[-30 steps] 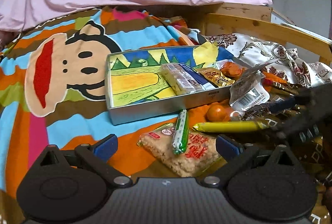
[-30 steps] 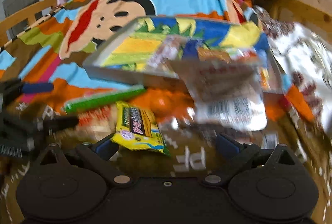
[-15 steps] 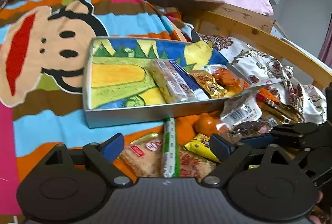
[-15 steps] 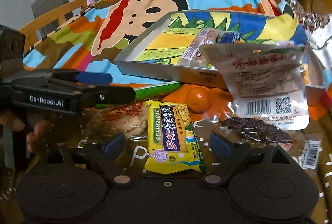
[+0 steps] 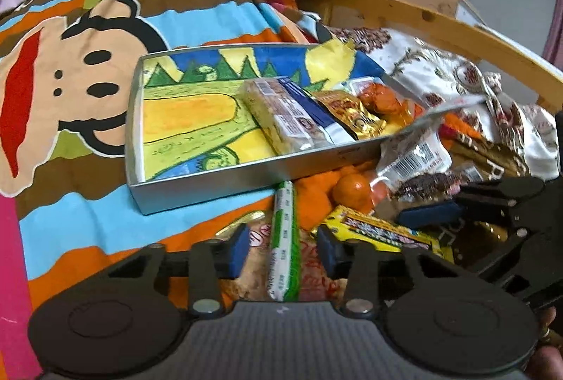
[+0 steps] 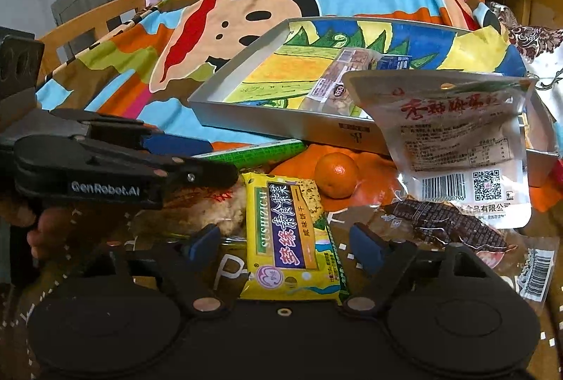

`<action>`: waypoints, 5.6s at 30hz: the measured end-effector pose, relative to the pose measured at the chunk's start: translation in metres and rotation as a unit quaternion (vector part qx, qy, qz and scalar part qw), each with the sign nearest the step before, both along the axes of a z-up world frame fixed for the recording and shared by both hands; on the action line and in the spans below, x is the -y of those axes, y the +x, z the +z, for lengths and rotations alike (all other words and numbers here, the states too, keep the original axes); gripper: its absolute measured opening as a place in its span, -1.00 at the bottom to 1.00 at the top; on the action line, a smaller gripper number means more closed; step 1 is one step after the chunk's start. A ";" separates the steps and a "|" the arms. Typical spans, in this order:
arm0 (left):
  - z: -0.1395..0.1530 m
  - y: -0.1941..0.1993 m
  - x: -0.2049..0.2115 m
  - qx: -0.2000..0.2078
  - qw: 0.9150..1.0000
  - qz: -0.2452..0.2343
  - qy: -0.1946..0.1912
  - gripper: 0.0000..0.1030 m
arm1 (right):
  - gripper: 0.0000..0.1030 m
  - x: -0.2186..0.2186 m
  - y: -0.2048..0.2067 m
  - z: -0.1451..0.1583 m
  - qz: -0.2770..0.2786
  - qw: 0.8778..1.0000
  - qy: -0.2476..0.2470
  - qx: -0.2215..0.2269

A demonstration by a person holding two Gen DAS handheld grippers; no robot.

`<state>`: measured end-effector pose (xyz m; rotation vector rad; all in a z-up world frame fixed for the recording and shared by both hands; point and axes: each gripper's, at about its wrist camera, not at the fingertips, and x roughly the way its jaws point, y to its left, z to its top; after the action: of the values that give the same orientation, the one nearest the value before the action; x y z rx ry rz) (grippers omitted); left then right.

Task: Organize snacks
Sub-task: 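Lift the green stick with left tool while right tool lifts the yellow biscuit pack, then lower the green stick into the tin tray with left tool while right tool drops the biscuit pack there, then withdraw both open tools from the tray back toward the remaining snacks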

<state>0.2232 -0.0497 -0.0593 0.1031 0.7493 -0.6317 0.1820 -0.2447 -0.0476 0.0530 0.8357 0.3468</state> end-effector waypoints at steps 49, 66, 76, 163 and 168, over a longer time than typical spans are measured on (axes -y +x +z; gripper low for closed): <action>0.039 -0.067 -0.002 -0.013 0.997 0.082 0.000 -0.64 | -0.01 -0.028 -0.070 0.038 -0.005 0.977 -0.141 0.162; 0.061 -0.012 -0.007 0.076 0.986 0.125 -0.084 -0.63 | -0.01 -0.046 -0.038 0.050 0.002 0.943 -0.192 0.272; 0.036 0.055 -0.027 0.095 0.976 0.163 -0.108 -0.63 | -0.01 -0.060 0.057 0.058 -0.016 0.947 -0.191 0.256; 0.083 -0.163 -0.008 0.150 0.974 0.160 -0.054 0.99 | 0.99 0.039 -0.157 0.099 -0.133 0.965 -0.074 0.214; 0.076 -0.166 -0.003 0.135 0.978 0.155 -0.035 0.99 | 0.99 0.035 -0.155 0.092 -0.127 0.971 -0.081 0.184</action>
<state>0.0573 -0.0465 0.0168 0.0058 0.4671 -0.3359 0.0266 -0.2799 0.0447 -0.0560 0.4795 0.0413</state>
